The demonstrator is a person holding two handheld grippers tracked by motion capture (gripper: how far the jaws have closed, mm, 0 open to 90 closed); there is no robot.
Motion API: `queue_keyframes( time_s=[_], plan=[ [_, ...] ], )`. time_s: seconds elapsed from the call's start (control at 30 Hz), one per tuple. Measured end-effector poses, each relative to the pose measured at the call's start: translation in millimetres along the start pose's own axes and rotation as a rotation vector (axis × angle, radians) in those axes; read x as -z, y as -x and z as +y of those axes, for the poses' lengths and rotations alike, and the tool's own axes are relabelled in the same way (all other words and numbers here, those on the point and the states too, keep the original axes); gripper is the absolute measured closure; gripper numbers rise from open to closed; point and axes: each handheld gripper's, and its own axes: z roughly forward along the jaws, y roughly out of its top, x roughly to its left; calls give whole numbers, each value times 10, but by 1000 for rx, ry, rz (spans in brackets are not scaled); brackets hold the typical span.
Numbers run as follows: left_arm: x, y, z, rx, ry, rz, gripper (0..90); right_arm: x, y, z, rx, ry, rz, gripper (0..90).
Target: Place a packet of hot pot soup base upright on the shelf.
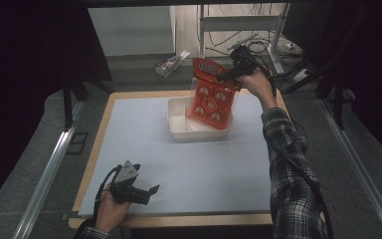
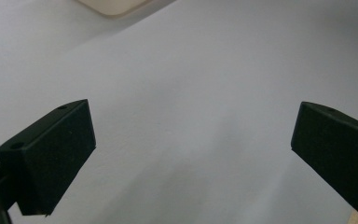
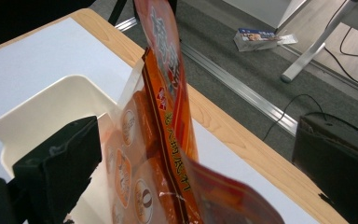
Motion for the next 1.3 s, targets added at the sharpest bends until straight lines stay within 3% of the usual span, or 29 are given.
queue_keyframes(
  time_s=[0.23,0.63,0.93,1.3],
  plan=[
    [-2,61,29,-20,-26,24,0,119,-25,-35,-4,32,13,6],
    [26,85,47,-24,-10,44,4,399,-48,-165,-28,80,15,0],
    [29,106,58,-36,-11,52,6,473,-139,-351,-26,74,20,0],
    [44,105,65,-14,8,34,7,581,-284,-541,-11,82,20,0]
  ],
)
